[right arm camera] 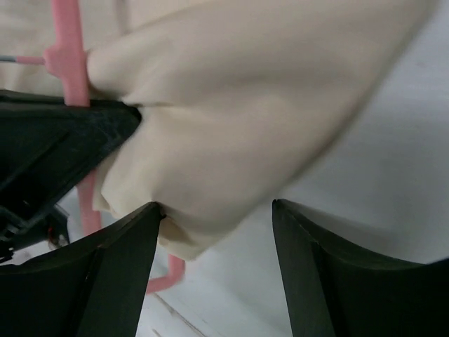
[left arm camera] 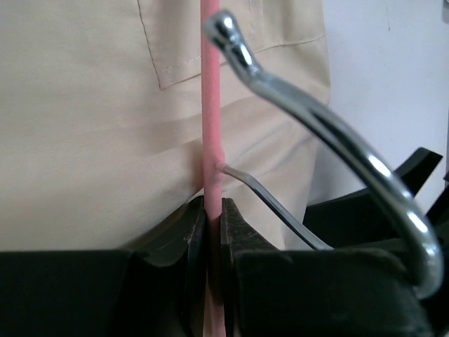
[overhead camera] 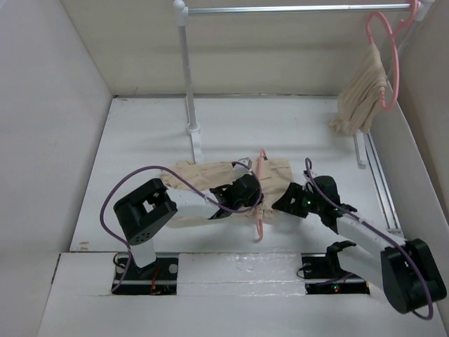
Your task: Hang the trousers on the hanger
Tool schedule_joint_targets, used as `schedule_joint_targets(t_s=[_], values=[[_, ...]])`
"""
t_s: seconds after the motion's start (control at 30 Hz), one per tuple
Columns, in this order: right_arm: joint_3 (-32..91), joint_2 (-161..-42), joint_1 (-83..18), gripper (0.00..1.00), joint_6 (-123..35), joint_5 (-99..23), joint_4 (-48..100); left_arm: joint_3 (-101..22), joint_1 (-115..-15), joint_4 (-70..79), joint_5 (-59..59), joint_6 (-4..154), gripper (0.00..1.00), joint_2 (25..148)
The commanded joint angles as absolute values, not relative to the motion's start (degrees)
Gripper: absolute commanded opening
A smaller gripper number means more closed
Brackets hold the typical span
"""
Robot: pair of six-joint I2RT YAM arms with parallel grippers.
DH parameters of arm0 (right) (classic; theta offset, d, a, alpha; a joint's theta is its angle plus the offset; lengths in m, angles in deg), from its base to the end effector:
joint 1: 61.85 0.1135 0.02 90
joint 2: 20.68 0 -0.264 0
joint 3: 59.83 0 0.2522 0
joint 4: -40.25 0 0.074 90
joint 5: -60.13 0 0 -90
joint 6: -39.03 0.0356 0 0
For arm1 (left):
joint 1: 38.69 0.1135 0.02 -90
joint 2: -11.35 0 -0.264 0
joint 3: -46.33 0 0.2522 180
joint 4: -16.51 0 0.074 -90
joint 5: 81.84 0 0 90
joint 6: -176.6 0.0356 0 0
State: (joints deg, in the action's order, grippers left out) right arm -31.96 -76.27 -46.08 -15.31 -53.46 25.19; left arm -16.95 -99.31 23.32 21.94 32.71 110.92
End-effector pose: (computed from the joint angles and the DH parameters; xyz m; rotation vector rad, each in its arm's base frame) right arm 0.1620 0.0605 0.1416 0.1999 2.4165 0.9123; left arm 0.1848 -0.3110 0.1711 -0.0258 2.2183 -0.9413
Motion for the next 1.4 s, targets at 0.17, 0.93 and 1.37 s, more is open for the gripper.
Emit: schedule_joint_targets(t_s=[0.17, 0.93, 1.37], values=[[-30.4, -86.7, -39.1, 0.27, -8.4, -49.5, 37.6, -15.8, -99.2, 21.4, 20.8, 33.8, 0.00, 108.1], [-21.9, -76.1, -60.4, 0.00, -36.8, -44.8, 7.5, -10.5, -94.5, 11.3, 28.4, 36.2, 0.00, 99.8], [-21.3, -76.8, -64.7, 0.09, -42.5, -49.9, 5.9, -15.2, -96.1, 7.7, 30.7, 38.0, 0.00, 96.3]])
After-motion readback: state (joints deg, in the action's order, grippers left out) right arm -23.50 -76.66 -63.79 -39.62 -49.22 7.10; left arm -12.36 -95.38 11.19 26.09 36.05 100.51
